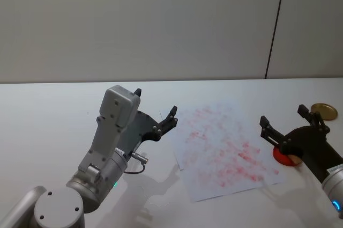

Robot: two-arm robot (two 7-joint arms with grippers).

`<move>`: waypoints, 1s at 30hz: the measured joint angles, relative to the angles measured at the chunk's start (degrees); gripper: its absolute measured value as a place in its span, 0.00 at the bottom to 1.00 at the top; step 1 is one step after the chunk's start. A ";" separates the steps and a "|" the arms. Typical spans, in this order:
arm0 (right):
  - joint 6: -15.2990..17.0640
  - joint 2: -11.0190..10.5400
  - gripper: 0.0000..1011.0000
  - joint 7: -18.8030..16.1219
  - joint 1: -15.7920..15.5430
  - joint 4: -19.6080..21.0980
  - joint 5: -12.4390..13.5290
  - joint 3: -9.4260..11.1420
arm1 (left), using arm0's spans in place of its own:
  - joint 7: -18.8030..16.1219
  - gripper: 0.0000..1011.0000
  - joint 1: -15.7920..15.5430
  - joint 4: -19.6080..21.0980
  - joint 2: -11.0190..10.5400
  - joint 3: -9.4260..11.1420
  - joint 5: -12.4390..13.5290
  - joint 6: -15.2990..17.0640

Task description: Use the one hand to pick up the stamp and affix it onto the A4 paper.

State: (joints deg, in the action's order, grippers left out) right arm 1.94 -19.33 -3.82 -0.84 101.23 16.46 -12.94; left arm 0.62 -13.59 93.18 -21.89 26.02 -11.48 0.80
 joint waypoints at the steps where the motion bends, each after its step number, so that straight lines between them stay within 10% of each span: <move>1: 0.00 0.00 0.99 0.00 0.00 0.00 0.00 0.00 | 0.00 0.98 0.00 0.00 0.00 0.00 0.00 0.00; 30: 2.56 -1.86 0.99 -2.95 1.06 -5.02 1.77 2.13 | 0.00 0.98 0.00 0.00 0.00 0.00 0.00 0.00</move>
State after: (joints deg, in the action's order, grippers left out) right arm 4.50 -21.19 -6.77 0.22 96.21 18.23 -10.81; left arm 0.63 -13.59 93.18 -21.89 26.02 -11.48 0.80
